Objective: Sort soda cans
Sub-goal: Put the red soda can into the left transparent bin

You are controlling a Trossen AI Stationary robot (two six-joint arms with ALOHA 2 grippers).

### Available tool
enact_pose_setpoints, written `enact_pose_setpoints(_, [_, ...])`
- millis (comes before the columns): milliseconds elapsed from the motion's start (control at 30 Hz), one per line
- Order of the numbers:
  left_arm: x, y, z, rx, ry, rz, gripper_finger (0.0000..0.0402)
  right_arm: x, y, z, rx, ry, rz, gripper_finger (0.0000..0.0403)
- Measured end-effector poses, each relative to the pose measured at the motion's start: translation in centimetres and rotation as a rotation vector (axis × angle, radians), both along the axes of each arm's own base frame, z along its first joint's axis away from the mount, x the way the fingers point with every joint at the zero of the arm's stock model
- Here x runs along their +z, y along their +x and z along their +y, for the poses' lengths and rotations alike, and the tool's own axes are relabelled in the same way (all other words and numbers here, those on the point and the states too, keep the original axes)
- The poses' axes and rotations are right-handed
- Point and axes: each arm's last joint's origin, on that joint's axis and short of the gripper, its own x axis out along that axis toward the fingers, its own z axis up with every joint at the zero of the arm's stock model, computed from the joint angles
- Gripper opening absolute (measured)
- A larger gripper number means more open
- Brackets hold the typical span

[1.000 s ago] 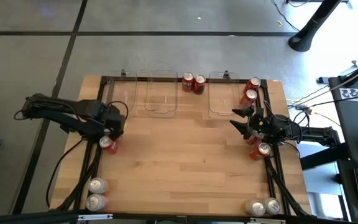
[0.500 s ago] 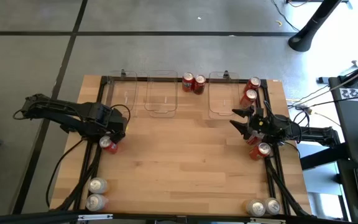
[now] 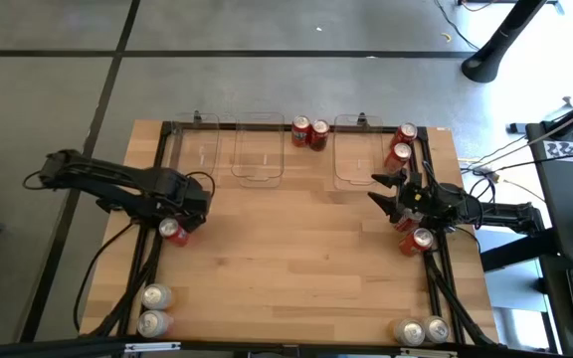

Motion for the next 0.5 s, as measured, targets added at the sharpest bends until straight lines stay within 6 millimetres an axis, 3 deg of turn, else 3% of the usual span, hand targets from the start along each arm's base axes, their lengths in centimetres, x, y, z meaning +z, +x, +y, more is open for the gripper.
enact_pose_setpoints(500, [-0.49, 0.63, -0.09, -0.018, -0.01, 0.032, 0.0292, -0.01, 0.0, 0.0, 0.0, 0.0, 0.0, 0.036])
